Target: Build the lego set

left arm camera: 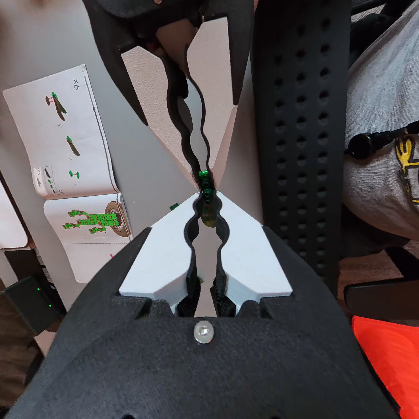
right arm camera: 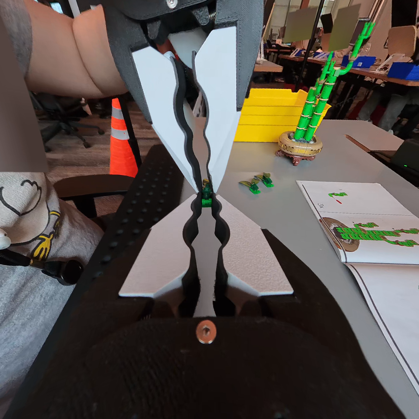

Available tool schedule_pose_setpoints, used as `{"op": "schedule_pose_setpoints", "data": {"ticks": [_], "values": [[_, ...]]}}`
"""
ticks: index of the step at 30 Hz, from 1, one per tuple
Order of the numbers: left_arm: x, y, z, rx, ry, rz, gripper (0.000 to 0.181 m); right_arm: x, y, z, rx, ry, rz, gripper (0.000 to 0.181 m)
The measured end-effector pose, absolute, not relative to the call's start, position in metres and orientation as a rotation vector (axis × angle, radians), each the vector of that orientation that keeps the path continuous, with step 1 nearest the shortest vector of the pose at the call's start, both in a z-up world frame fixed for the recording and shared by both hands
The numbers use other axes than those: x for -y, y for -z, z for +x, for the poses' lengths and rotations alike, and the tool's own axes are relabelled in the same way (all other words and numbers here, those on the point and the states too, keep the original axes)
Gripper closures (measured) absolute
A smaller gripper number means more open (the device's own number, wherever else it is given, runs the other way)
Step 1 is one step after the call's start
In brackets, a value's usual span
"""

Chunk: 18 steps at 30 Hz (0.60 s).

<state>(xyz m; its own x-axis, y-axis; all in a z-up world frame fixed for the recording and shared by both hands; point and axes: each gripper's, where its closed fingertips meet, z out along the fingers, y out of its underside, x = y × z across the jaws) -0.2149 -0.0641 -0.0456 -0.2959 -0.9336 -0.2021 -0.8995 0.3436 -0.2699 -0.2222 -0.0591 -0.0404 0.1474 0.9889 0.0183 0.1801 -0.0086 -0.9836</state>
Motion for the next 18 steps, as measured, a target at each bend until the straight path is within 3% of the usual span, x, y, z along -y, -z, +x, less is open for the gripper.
{"op": "schedule_pose_setpoints", "data": {"ticks": [1,18], "values": [[0.064,0.043,-0.214,-2.290,0.172,-1.635,0.175,0.059,0.038,-0.221,1.214,-1.023,-1.392,0.175],[0.052,-0.011,-0.174,-2.399,0.219,-1.671,0.175,0.049,-0.017,-0.182,0.888,-1.396,-1.167,0.175]]}}
